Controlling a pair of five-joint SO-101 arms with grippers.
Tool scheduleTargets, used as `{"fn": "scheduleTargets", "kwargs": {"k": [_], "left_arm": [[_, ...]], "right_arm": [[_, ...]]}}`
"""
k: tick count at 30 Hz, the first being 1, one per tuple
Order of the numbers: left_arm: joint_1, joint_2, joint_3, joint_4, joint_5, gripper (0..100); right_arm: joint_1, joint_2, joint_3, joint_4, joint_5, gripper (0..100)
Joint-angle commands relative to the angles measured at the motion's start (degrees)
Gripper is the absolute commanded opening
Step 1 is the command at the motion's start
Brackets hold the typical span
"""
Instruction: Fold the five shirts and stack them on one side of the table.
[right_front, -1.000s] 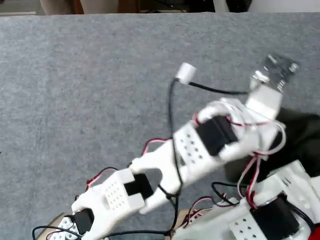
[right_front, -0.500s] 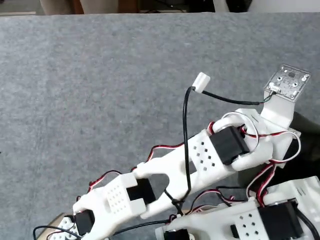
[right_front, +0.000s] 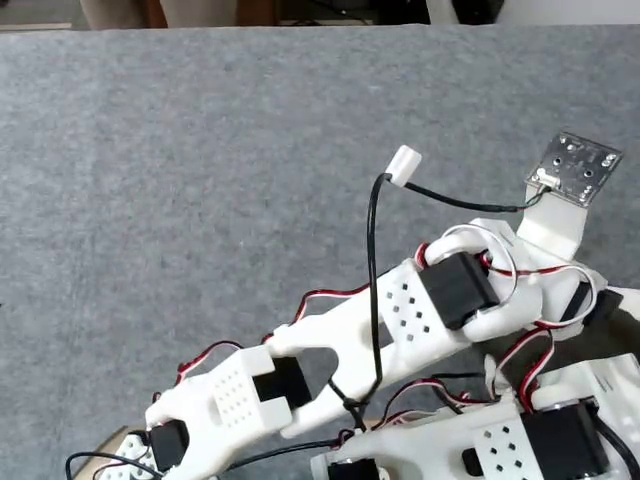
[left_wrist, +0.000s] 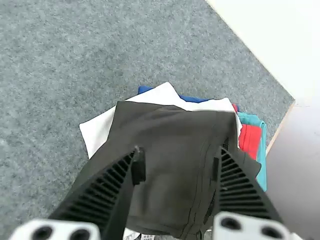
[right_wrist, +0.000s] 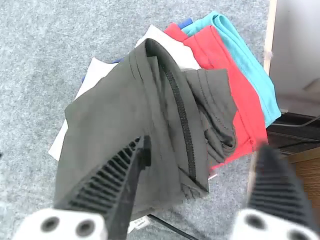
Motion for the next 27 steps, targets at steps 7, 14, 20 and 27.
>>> {"fn": "scheduleTargets", "kwargs": {"k": [7,14,20,27], "left_arm": [[-3.6,-4.3,-0.9,0.4,-0.1,23],[-11.2,-5.8,-6.3,7.9,-0.4,8],[-22.1,-6.3,-19.2,18.9,-9.1,2],[-43.3,-7.3,-23.9,23.6,-17.1,2]], "right_arm": [[0.7,-0.1,-0.5,-1.3,0.3,51.0],[-10.8,-0.1,-5.6,-1.3,3.0,11.4],[-32.8,-0.1,-6.2,-0.5,2.8,3.2],[-61.6,-0.1,-8.0,-1.3,3.3,3.3]]}}
